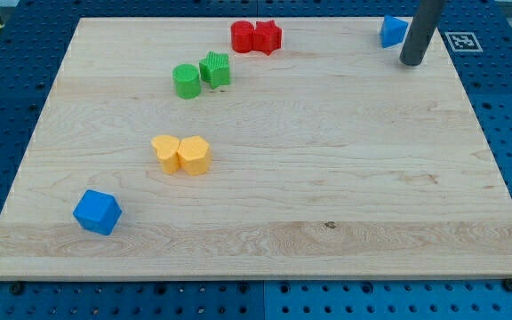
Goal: Place the arm to the bottom center
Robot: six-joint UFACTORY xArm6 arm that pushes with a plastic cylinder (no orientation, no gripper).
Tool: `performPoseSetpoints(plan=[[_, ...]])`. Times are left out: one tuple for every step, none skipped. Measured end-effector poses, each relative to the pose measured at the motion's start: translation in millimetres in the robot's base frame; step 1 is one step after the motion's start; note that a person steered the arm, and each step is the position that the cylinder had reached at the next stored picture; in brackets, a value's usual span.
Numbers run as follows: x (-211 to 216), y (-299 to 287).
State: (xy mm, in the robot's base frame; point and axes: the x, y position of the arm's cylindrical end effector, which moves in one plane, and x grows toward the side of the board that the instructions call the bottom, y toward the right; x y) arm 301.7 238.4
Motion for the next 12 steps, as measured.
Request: performPoseSetpoints(plan=[[15.4,17.5],[38.2,24.3],[69.5,26.4],[78.1,26.4],[84.4,26.4],[118.0,26.4],[139.0,26.4],[171.3,26.4],[203.5,26.4],[235.9,10.1],[239.9,-12.1],[239.9,-32.6]])
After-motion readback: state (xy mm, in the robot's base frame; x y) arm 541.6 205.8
